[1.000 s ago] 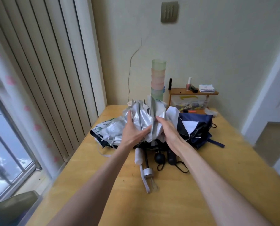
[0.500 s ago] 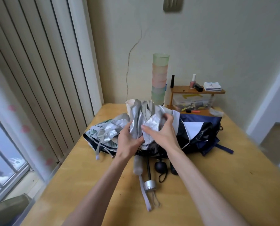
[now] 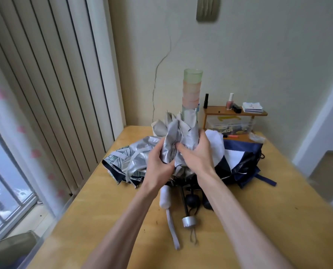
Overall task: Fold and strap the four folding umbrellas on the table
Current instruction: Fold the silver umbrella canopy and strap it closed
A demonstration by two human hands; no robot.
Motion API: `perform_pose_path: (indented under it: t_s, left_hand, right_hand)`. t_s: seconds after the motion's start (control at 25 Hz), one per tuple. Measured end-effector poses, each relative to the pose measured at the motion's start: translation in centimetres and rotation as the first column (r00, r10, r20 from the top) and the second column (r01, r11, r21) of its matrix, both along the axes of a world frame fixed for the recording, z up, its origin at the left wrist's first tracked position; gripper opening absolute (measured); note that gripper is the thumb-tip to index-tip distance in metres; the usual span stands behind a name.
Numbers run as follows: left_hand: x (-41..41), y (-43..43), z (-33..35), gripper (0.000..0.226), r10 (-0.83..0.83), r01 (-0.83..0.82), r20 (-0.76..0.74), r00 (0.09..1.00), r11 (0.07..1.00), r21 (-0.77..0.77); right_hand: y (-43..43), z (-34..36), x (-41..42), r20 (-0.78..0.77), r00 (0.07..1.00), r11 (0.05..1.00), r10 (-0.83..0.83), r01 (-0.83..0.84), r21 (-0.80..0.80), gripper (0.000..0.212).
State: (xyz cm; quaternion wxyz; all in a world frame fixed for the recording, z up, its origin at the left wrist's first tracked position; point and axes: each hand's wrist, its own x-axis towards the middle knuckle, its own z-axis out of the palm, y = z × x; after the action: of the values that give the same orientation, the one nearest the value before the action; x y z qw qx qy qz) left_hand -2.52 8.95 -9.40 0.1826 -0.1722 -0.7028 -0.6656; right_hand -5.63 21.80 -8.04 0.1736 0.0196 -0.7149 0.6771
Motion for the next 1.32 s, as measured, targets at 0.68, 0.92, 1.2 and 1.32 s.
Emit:
perform_pose_path:
  t_s: [0.68, 0.92, 1.2, 1.32]
  left_hand:
    - [1.2, -0.2, 1.0, 0.067, -0.071, -0.005, 0.323, 0.944, 0.974, 0.228]
    - [3.1, 1.2, 2.5, 0.086, 0.018, -0.022, 0.099, 0.995, 0.999, 0.037]
    - [5.5, -4.2, 5.1, 0.098, -0.154, 0.172, 0.185, 0.971, 0.981, -0.087]
    - [6.3, -3.9, 5.5, 0.120, -0.014, 0.021, 0.291, 0.957, 1.000, -0.020]
  right_hand:
    - [2.3, 1.5, 2.7, -0.060, 0.991, 0.974, 0.120, -0.129, -0.185, 0.044]
    - [2.1, 1.5, 3.9, 0.004, 0.957, 0.873, 0.290, -0.263, -0.410, 0.061]
    - [3.7, 2.1, 4.0, -0.083, 0.979, 0.874, 0.185, -0.202, -0.442, 0.071]
    - [3.6, 3.1, 4.2, -0.099, 0.972, 0.864, 0.212, -0.234, -0.445, 0.062]
